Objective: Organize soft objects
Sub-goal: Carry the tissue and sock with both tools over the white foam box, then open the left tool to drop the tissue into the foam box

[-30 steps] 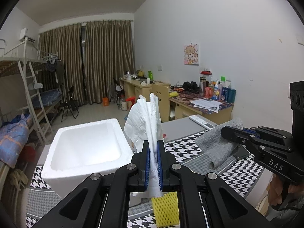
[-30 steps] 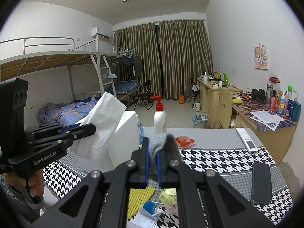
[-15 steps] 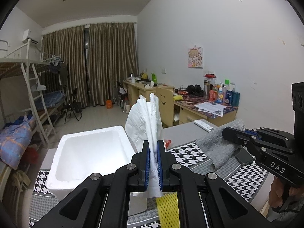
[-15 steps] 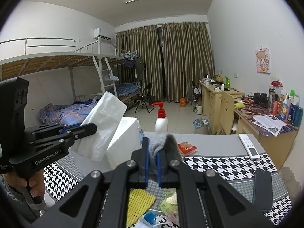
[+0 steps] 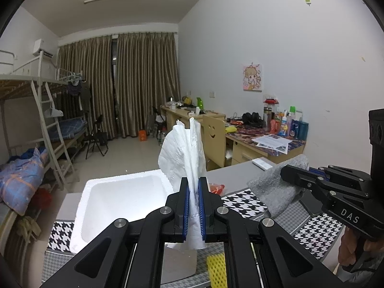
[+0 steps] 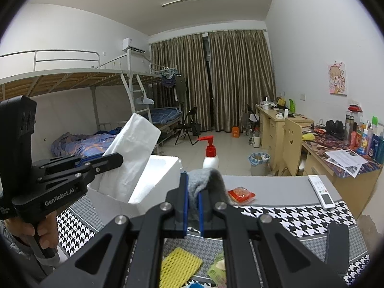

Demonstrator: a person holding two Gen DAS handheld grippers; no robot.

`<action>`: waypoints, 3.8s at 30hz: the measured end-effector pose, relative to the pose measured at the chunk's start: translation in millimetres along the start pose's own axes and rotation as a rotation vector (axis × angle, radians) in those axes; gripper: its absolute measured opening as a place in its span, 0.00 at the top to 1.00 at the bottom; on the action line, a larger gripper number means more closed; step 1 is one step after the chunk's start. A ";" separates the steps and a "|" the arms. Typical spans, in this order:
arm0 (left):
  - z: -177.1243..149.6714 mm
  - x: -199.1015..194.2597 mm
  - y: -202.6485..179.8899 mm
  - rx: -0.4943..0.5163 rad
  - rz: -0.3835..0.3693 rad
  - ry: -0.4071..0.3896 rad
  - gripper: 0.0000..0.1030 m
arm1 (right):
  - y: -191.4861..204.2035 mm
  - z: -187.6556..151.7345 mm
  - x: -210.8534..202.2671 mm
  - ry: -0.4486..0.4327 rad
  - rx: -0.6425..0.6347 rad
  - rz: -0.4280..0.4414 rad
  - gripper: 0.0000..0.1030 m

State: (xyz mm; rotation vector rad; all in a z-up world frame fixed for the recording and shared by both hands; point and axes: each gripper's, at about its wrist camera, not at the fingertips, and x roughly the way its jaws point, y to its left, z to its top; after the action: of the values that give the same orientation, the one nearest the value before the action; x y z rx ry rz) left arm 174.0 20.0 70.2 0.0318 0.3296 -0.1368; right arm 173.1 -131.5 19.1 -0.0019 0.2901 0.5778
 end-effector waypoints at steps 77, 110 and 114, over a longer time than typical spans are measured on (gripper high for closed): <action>-11.1 21.0 98.5 -0.133 0.263 0.039 0.13 | 67.8 32.6 69.5 0.070 -0.098 0.142 0.91; -21.6 -16.1 120.7 -0.174 0.344 -0.024 0.01 | 82.3 34.6 95.5 0.129 -0.123 0.213 0.91; -23.2 -17.0 120.8 -0.171 0.345 -0.021 0.01 | 84.1 32.8 101.0 0.148 -0.121 0.217 0.91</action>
State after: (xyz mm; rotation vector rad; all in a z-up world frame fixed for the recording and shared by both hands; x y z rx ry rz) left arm 167.4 143.0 54.8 -0.0815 0.3097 0.2327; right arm 217.2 -3.8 29.9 -0.1317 0.4023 0.8116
